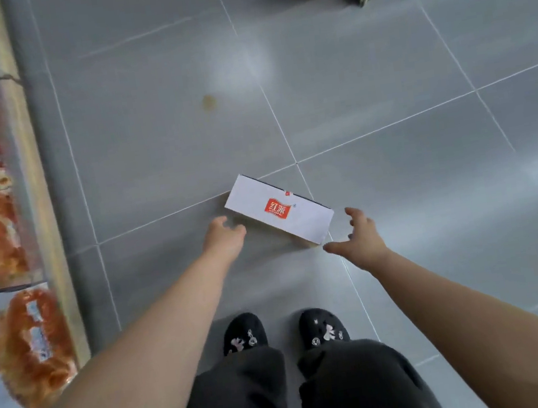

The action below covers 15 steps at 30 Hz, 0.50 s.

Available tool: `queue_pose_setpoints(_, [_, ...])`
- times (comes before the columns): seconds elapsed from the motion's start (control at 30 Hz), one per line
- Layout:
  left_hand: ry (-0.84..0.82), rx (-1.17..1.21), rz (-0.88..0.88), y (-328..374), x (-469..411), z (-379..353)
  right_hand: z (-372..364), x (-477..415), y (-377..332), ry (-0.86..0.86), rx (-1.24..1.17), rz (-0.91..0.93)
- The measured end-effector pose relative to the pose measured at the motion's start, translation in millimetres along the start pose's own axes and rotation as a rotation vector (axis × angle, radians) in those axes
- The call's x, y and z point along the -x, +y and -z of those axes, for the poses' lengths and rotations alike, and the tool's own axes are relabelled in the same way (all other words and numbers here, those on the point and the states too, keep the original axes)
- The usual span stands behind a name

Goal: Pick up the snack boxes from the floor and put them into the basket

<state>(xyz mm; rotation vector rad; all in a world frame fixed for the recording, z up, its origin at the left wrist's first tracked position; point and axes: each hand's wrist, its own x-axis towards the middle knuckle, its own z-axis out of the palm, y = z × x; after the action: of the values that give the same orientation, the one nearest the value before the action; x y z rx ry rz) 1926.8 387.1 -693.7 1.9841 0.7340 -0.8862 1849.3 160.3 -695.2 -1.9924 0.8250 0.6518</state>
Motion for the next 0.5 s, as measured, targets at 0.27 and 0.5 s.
queue_pose_setpoints(0.27, [0.050, 0.051, -0.068, -10.1, -114.7, -51.2, -48.3, -94.9, 47.2, -0.067, 0.034, 0.068])
queue_pose_setpoints(0.5, [0.015, 0.111, -0.072, 8.2, -118.8, -29.4, -42.9, -95.3, 26.9, 0.027, 0.027, 0.130])
